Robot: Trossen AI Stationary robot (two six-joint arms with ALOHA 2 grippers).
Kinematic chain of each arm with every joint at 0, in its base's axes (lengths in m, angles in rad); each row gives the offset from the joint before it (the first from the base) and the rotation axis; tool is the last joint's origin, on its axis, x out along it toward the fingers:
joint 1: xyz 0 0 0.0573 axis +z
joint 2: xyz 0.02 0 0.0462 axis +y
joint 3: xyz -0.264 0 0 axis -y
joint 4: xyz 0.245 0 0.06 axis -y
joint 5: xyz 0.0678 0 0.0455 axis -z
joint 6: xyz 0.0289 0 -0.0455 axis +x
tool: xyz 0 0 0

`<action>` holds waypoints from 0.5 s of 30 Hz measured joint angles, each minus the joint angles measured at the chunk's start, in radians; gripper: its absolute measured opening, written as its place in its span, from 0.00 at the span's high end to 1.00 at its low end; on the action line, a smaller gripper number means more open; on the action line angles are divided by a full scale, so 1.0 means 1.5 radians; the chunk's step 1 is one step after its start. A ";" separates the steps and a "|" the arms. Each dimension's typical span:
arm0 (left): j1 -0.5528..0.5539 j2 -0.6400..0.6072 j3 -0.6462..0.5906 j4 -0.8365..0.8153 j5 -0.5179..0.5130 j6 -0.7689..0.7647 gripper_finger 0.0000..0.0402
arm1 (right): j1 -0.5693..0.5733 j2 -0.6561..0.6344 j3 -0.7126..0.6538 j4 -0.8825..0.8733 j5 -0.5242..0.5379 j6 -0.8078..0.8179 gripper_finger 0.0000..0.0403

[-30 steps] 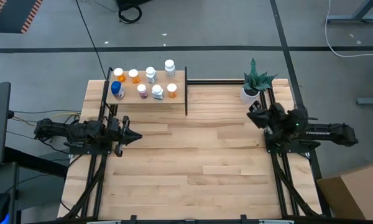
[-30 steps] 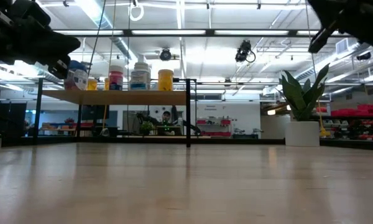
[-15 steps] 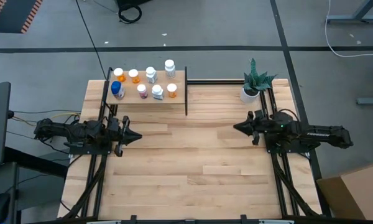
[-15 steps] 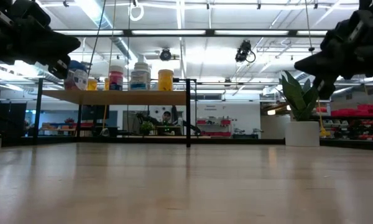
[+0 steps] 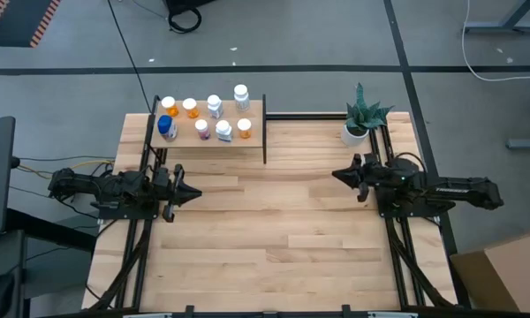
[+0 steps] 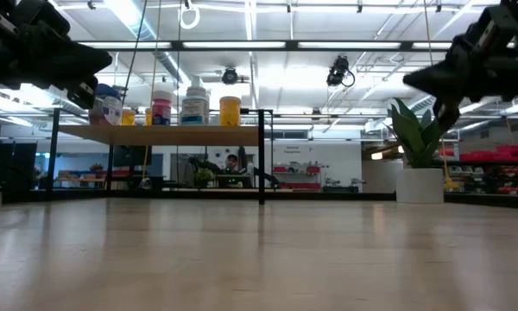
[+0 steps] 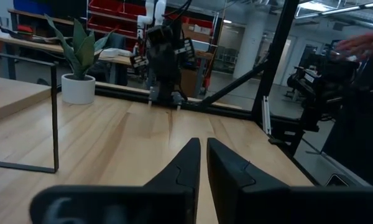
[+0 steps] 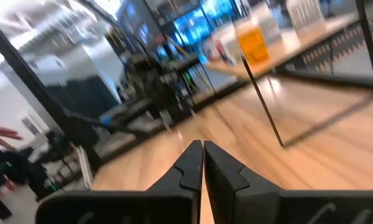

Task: Pick and place medicine bottles onto shelf by color
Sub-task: Return to Home Position

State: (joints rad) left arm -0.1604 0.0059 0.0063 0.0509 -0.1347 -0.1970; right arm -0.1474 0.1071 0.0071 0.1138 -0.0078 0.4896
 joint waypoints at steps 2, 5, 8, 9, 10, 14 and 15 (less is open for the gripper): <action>0.000 0.000 0.000 0.003 0.000 0.000 0.92 | 0.000 0.006 0.000 0.047 0.000 0.000 0.95; 0.000 0.000 0.000 0.006 0.000 0.000 0.93 | 0.000 0.008 0.000 0.131 0.000 0.000 0.95; 0.000 0.000 0.000 0.008 0.000 0.000 0.92 | 0.000 0.008 0.000 0.218 0.000 0.000 0.95; 0.000 0.000 0.000 0.009 0.000 0.000 0.92 | 0.000 0.008 0.000 0.250 0.000 0.000 0.95; 0.000 0.000 0.000 0.010 0.000 0.000 0.91 | 0.000 0.008 0.000 0.283 0.000 0.000 0.95; 0.000 0.000 0.000 0.011 0.000 0.000 0.90 | 0.000 0.008 0.000 0.419 0.000 0.000 0.95; 0.000 0.000 0.000 0.011 0.000 0.000 0.90 | 0.000 0.008 0.000 0.452 0.000 0.000 0.95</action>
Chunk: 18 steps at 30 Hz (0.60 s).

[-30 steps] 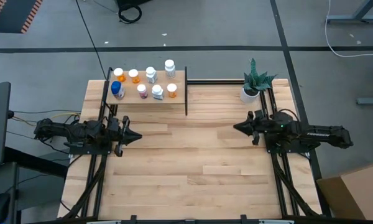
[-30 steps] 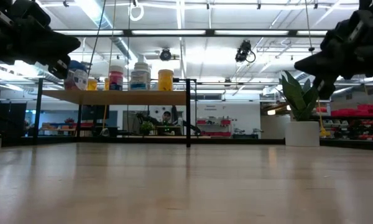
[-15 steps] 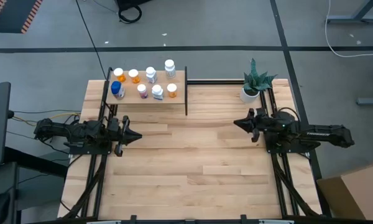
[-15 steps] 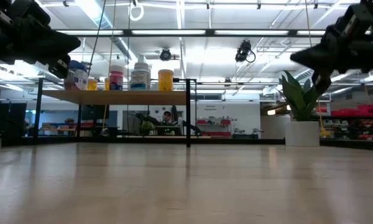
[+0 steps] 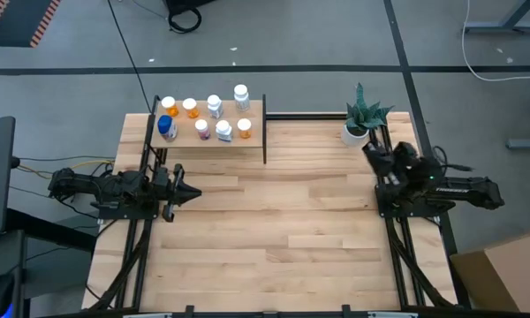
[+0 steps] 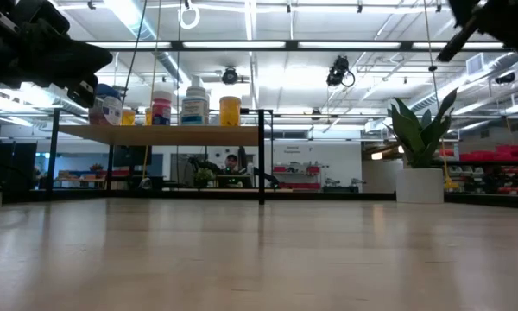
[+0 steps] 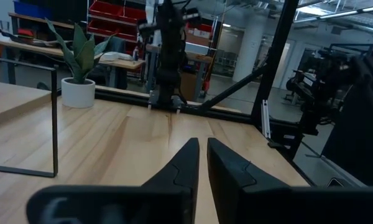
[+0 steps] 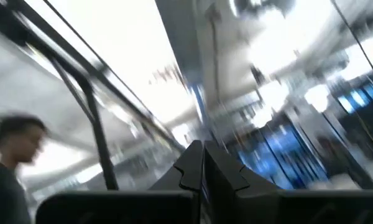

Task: Pick and place medicine bottles onto shelf by color
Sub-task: Return to Home Position

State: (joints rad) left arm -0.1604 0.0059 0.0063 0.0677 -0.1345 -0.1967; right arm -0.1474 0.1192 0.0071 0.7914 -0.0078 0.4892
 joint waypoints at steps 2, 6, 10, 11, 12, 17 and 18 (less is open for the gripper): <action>0.000 0.000 0.000 0.000 0.000 0.000 0.91 | 0.000 0.000 0.000 0.061 0.000 0.000 0.95; 0.000 0.000 0.000 0.001 0.000 0.000 0.93 | 0.000 0.000 0.000 0.149 0.000 0.000 0.95; 0.000 0.000 0.000 0.001 0.000 -0.001 0.93 | 0.000 0.000 0.000 0.193 0.000 0.000 0.95; 0.000 0.000 0.000 0.001 0.000 0.000 0.92 | 0.000 0.000 0.000 0.196 0.000 0.000 0.95; 0.000 0.000 0.000 0.001 0.000 0.000 0.92 | 0.000 0.000 0.000 0.196 0.000 0.000 0.95; 0.000 0.000 0.000 0.002 0.000 0.000 0.90 | 0.000 0.000 0.000 0.197 0.000 0.000 0.95; 0.000 0.000 0.000 0.002 0.000 -0.001 0.90 | 0.000 0.000 0.000 0.197 0.000 0.000 0.95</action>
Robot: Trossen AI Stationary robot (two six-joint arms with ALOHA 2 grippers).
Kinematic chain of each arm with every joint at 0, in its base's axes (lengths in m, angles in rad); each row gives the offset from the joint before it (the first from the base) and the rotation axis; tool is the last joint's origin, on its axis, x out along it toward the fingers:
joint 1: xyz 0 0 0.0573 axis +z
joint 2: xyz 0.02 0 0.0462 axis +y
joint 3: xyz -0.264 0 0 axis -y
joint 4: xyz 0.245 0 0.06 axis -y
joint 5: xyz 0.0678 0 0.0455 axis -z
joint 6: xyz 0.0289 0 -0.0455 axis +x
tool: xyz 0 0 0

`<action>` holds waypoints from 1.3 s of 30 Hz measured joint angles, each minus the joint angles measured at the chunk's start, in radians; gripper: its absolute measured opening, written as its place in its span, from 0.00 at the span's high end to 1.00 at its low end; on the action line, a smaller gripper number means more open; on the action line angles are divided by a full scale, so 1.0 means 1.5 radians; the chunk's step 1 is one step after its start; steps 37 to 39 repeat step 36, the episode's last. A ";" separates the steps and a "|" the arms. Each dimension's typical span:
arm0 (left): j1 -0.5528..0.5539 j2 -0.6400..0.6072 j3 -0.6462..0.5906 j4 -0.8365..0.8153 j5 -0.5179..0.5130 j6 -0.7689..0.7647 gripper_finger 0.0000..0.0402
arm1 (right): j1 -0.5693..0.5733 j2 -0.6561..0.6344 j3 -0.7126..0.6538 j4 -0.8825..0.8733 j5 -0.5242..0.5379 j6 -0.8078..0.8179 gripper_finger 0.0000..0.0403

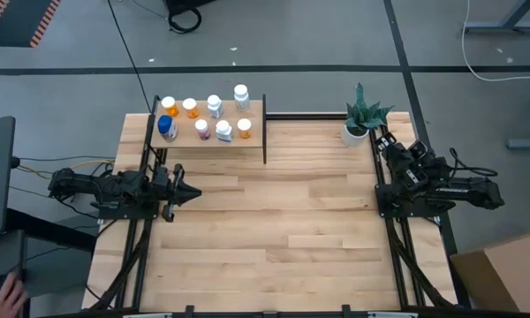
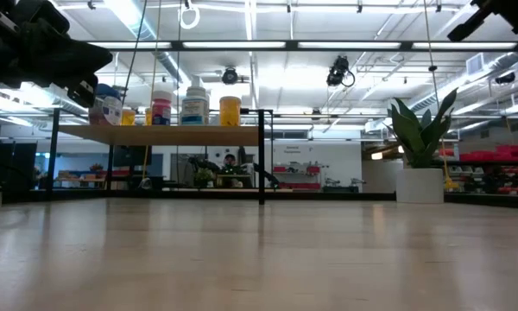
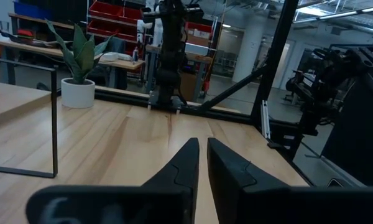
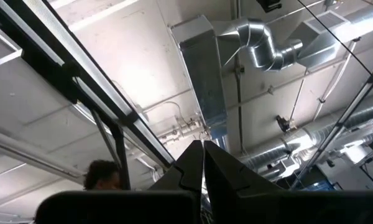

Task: Pick and place medicine bottles onto shelf by color
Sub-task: Return to Home Position

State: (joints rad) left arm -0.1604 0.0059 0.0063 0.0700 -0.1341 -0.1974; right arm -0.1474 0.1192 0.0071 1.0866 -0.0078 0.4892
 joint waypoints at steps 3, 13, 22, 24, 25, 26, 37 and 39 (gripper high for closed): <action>0.000 0.000 0.000 0.000 0.000 0.000 0.91 | 0.000 0.000 0.000 0.000 0.000 0.000 0.95; 0.000 0.000 0.000 0.000 0.000 0.000 0.92 | 0.000 0.000 0.000 0.001 0.000 0.000 0.95; 0.000 0.000 0.000 0.000 0.000 0.001 0.91 | 0.000 0.000 0.000 0.001 0.000 0.000 0.95; 0.000 0.000 0.000 0.000 0.000 0.000 0.92 | 0.000 0.000 0.000 0.001 0.000 0.000 0.95; 0.000 0.000 0.000 0.000 0.000 0.000 0.92 | 0.000 0.000 0.000 0.001 0.000 0.000 0.95; 0.000 0.000 0.000 0.000 0.000 0.001 0.93 | 0.000 0.000 0.000 0.001 0.000 0.000 0.95; 0.000 0.000 0.000 0.000 0.000 0.000 0.90 | 0.000 0.000 0.000 0.001 0.000 0.000 0.95; 0.000 0.000 0.000 0.000 0.000 0.000 0.90 | 0.000 0.000 0.000 0.001 0.000 0.000 0.95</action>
